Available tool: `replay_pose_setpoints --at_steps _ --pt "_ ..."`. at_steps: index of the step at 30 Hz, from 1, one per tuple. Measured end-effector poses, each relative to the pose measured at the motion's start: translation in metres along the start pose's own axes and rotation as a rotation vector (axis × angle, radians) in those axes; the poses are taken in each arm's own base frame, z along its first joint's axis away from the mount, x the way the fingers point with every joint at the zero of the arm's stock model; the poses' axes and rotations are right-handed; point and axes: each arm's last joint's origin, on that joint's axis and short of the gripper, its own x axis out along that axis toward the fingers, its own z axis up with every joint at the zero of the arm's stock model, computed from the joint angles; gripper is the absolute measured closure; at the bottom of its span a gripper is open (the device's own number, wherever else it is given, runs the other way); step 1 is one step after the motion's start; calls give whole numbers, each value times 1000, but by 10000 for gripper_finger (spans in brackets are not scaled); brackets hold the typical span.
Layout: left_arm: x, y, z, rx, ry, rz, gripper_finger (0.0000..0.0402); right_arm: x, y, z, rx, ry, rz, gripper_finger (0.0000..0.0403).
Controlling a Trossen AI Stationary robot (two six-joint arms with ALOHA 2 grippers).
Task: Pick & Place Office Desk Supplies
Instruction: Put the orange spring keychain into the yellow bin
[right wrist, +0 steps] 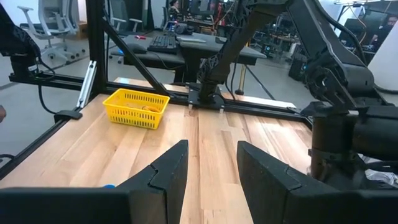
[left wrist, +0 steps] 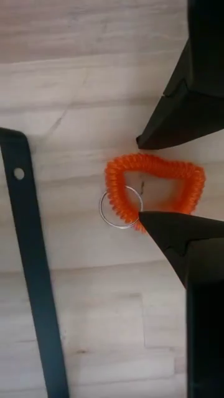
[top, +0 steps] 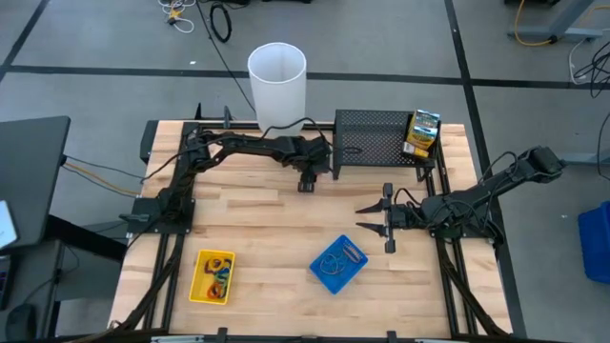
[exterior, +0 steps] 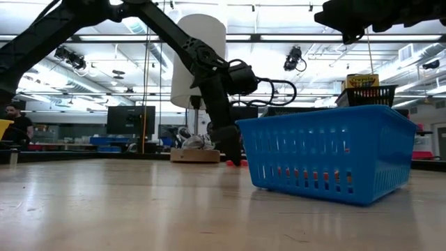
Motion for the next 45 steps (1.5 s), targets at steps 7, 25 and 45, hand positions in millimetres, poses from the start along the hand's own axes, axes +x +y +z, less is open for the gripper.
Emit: replay_pose_setpoints --at_steps 7,25,45 --pt "0 -1 -2 7 27 -6 236 0 0 0 -1 -1 0 254" --pt "-8 -26 6 -1 78 30 392 0 0 0 1 -1 0 254" --pt "-108 -142 60 117 -178 -76 392 0 1 -2 14 16 13 254"
